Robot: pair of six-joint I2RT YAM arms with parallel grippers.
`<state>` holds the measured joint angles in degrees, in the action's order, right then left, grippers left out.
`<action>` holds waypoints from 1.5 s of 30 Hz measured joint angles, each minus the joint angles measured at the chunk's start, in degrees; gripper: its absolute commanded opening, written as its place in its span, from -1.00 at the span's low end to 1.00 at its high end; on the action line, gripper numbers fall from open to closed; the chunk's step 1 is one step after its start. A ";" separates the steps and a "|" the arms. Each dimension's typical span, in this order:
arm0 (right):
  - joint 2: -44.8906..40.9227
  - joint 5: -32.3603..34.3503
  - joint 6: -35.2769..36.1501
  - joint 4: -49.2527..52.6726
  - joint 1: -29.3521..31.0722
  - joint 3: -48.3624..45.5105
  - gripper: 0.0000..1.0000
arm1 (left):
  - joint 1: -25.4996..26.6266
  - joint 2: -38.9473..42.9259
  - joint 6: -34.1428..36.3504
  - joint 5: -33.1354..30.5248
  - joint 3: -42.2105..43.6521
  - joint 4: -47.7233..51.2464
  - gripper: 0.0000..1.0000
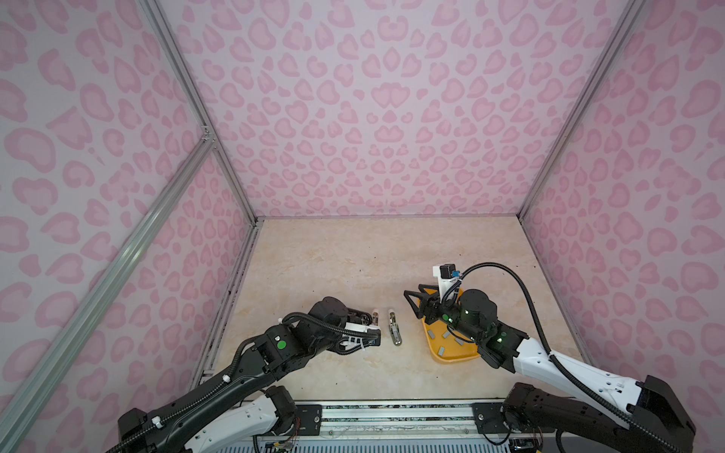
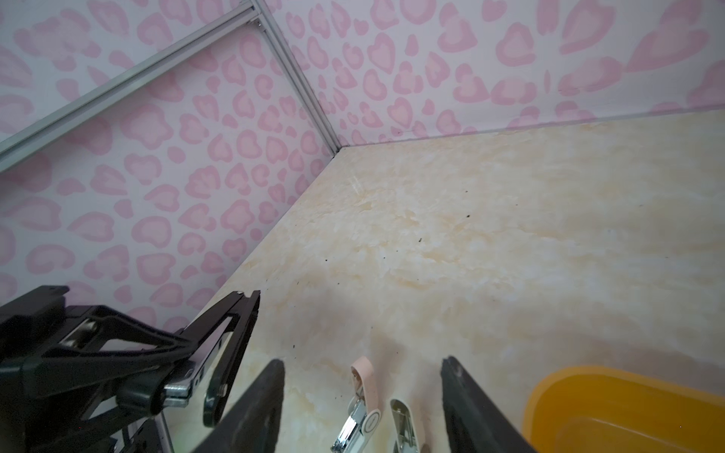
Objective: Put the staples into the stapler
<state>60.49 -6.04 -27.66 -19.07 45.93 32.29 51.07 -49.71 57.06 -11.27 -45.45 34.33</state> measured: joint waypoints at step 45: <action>22.58 3.65 -9.81 -23.93 17.31 1.77 -0.65 | -0.55 17.97 -1.51 3.78 15.13 -12.11 -0.92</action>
<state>83.07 -2.39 -37.47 -43.00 63.24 34.06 50.52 -31.75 55.55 -7.49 -30.33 22.22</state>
